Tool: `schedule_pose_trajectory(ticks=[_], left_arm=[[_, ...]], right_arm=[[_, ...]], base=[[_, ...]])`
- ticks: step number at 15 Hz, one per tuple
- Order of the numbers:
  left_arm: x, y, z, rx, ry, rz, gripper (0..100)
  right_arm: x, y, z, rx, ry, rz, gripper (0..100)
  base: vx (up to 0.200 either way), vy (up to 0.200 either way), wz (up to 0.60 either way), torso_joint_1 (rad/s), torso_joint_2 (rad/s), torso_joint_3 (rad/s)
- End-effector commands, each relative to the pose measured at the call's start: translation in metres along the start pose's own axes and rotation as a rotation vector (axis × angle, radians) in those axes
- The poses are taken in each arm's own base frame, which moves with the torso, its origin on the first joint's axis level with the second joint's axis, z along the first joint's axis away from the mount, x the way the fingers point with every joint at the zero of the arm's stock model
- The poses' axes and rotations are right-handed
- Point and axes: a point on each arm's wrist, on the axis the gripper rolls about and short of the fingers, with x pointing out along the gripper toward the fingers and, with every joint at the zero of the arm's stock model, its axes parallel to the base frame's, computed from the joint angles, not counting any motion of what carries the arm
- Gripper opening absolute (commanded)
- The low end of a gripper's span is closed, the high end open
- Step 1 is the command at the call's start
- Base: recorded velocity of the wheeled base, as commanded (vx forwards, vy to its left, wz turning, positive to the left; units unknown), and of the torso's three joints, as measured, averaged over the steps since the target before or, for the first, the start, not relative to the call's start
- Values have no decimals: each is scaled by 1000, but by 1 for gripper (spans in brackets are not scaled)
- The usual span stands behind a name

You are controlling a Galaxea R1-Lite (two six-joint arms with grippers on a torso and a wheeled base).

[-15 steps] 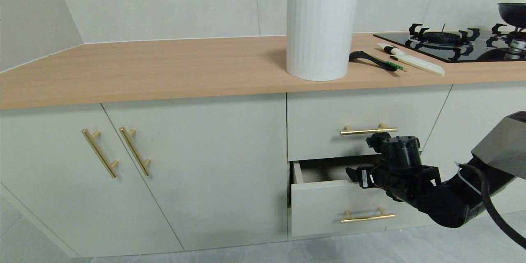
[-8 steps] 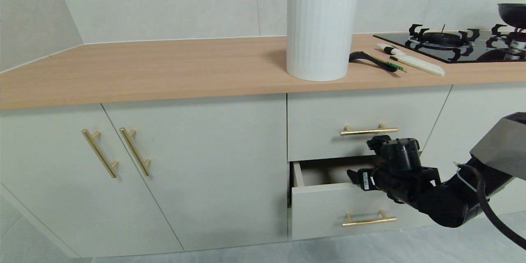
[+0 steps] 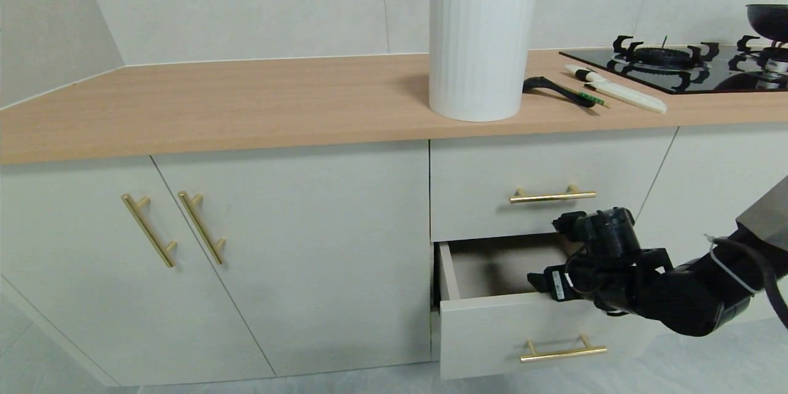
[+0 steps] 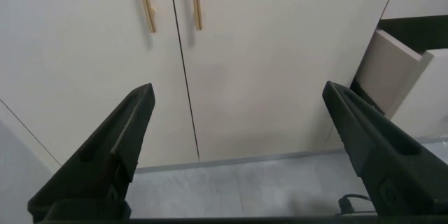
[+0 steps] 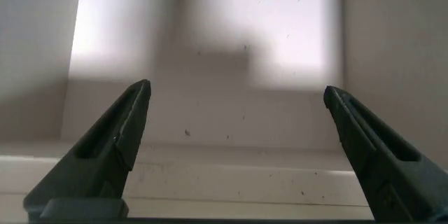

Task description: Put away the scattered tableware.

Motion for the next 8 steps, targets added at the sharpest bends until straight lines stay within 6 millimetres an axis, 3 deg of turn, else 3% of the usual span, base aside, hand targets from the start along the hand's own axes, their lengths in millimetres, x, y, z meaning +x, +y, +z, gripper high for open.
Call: schedule_pose_trajectory(ticks=[1, 8], left_arm=[[0, 0, 0, 0, 0, 0, 100], [0, 0, 0, 0, 0, 0, 100]], right_arm=[[-17, -1, 8, 0, 0, 30, 100], [-50, 4, 2, -60, 194, 108, 100]], base=[[0, 0, 0, 0, 0, 0], [0, 0, 0, 0, 0, 0]])
